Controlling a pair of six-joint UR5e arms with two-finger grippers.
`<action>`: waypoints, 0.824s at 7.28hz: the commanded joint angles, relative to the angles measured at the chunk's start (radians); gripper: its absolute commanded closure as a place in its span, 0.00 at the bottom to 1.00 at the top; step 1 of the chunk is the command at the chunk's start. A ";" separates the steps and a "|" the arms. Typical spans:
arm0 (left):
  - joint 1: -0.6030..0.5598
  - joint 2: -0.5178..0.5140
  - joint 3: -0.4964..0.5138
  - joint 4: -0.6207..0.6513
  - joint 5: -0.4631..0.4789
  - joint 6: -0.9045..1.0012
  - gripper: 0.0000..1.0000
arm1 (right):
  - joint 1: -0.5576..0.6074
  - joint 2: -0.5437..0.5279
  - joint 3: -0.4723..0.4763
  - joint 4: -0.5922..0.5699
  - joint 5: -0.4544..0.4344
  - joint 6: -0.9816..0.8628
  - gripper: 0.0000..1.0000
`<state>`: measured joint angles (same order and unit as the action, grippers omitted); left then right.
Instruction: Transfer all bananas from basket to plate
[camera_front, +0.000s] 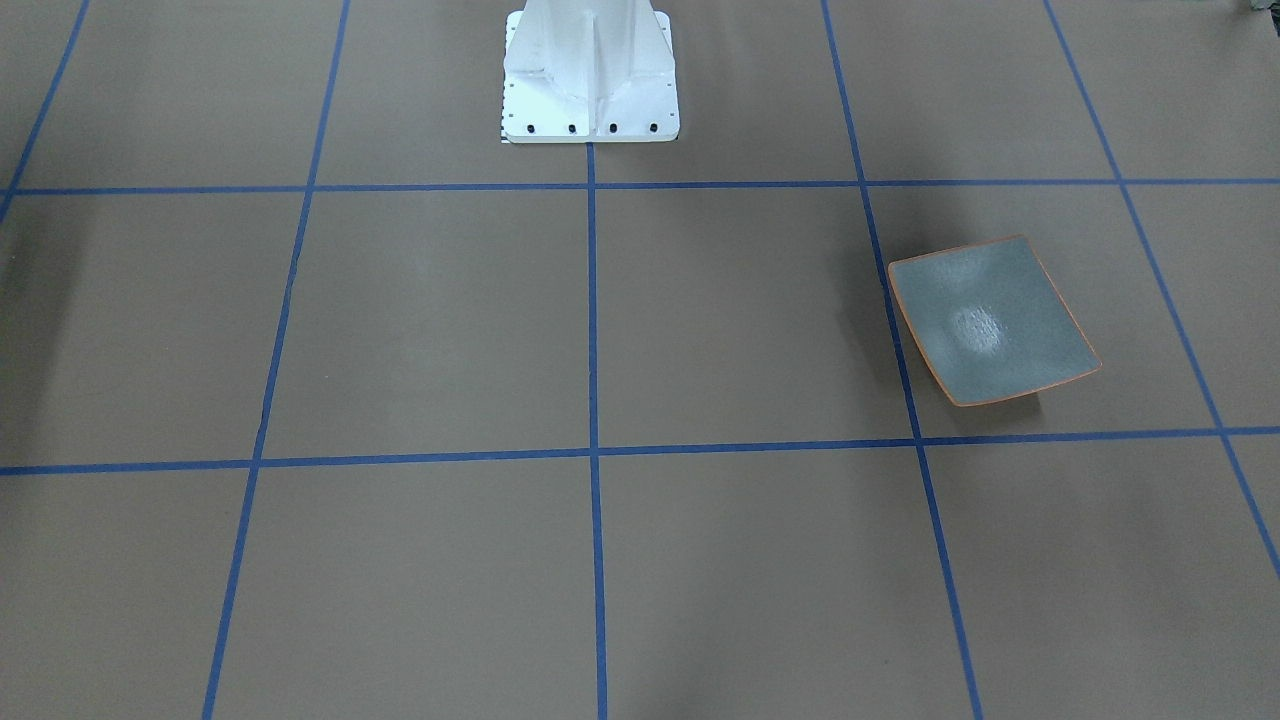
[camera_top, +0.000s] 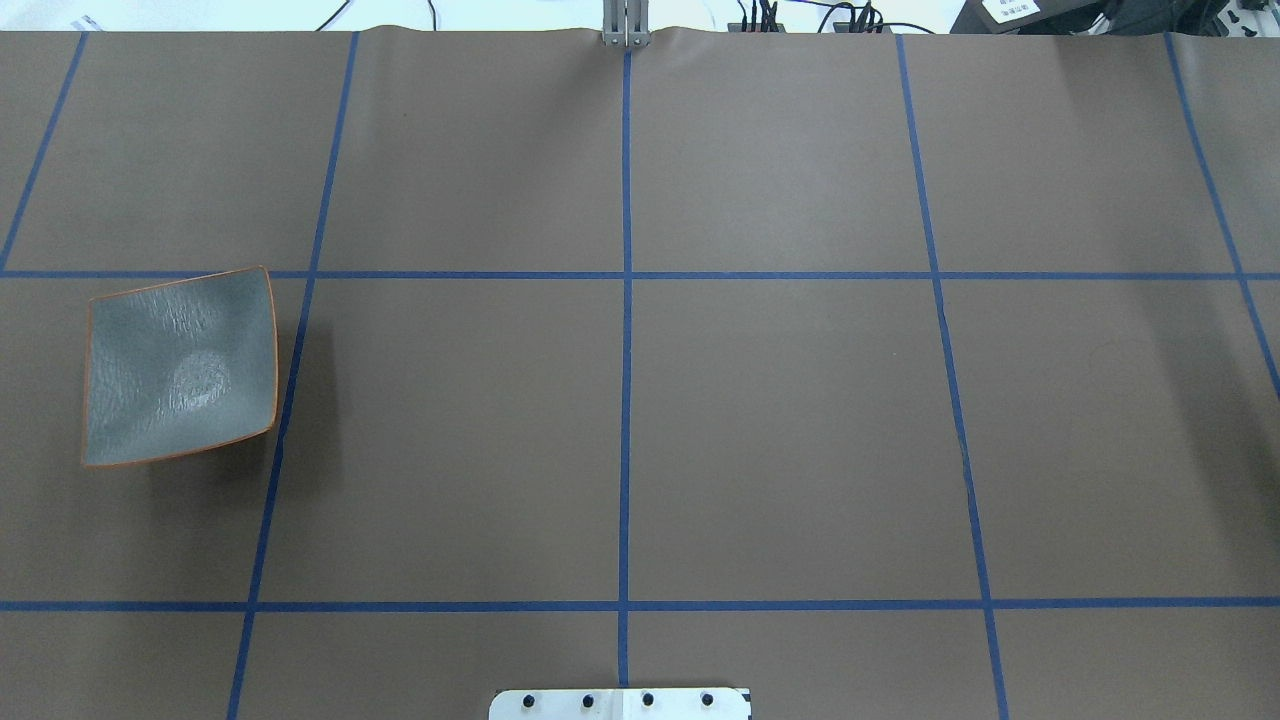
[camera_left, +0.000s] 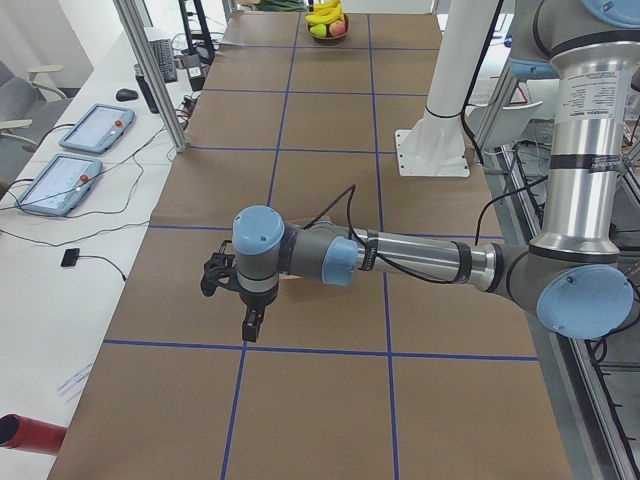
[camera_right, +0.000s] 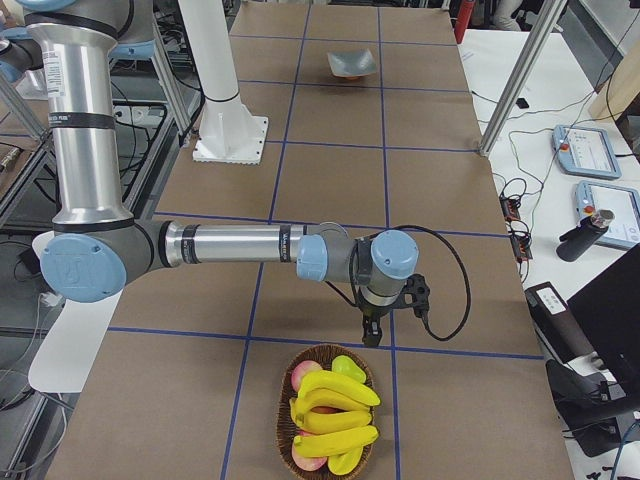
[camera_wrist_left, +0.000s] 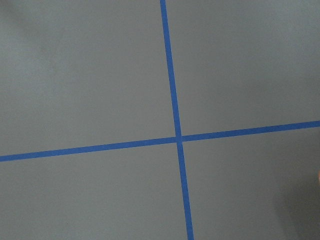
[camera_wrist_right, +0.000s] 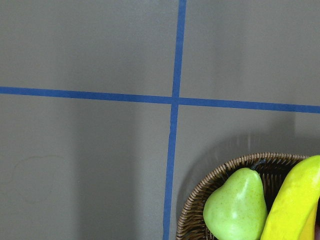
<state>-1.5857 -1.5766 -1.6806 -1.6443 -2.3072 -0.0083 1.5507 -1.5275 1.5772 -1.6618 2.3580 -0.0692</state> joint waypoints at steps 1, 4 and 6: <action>-0.002 0.006 -0.002 -0.002 0.024 0.005 0.00 | 0.003 0.001 0.000 0.000 0.001 0.002 0.00; 0.006 -0.032 0.048 -0.009 0.020 -0.002 0.00 | 0.006 0.001 0.000 0.000 0.001 0.002 0.00; 0.007 -0.034 0.076 -0.012 0.026 0.011 0.00 | 0.006 -0.002 -0.002 0.002 0.000 -0.009 0.00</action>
<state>-1.5808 -1.6063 -1.6246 -1.6573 -2.2889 -0.0013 1.5566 -1.5272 1.5765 -1.6609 2.3589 -0.0708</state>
